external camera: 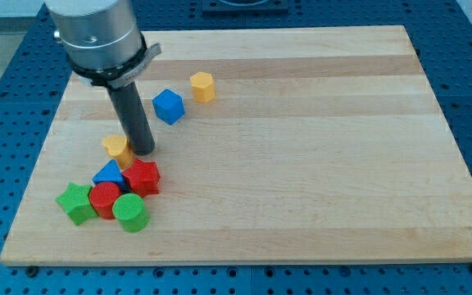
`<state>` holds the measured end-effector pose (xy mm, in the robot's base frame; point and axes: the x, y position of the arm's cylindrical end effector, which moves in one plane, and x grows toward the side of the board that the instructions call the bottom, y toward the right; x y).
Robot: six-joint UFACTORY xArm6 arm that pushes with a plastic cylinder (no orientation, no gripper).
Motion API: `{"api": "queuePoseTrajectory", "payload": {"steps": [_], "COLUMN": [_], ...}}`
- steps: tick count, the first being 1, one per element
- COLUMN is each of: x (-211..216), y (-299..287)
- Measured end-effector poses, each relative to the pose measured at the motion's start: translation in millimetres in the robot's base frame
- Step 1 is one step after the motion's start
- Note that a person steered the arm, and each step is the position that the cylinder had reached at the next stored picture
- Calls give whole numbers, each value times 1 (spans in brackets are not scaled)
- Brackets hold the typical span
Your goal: Slide the yellow heart to left of blue triangle
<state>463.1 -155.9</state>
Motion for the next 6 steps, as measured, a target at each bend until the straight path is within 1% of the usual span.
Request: {"api": "queuePoseTrajectory", "payload": {"steps": [1,3,4,6], "x": [0,-20,-21,-18], "y": [-16,-32,-49,-51]}}
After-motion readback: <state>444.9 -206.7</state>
